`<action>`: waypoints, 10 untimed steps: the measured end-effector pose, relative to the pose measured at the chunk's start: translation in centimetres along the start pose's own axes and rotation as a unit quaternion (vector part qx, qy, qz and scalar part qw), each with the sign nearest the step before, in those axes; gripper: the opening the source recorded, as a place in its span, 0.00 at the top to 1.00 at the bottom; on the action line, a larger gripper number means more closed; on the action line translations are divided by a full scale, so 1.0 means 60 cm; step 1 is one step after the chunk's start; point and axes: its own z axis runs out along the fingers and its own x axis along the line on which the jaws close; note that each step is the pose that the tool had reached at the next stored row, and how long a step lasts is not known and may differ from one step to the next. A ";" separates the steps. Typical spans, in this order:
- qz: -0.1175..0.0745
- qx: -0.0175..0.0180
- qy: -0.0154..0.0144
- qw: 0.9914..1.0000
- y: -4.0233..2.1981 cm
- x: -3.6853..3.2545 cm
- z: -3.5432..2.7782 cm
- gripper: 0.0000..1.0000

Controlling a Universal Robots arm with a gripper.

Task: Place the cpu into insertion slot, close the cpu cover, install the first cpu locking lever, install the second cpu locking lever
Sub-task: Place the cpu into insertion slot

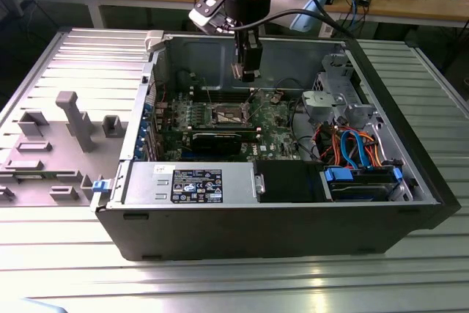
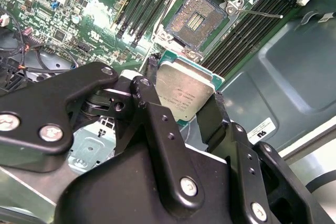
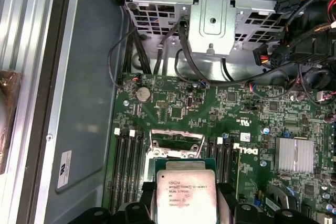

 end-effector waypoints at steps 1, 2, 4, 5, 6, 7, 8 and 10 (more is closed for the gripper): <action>0.000 0.000 0.000 1.000 0.000 0.000 0.000 0.45; 0.004 0.000 0.000 1.000 0.000 0.000 0.000 0.45; 0.009 0.000 -0.001 1.000 0.000 0.000 0.001 0.45; 0.014 0.000 -0.001 1.000 0.000 0.000 0.001 0.45; 0.016 0.000 -0.001 1.000 0.000 0.000 0.001 0.45; 0.017 0.000 -0.001 1.000 0.000 0.000 0.001 0.45; 0.017 0.000 -0.001 1.000 0.000 0.000 0.001 0.45; 0.018 0.000 -0.001 1.000 0.000 0.000 0.001 0.45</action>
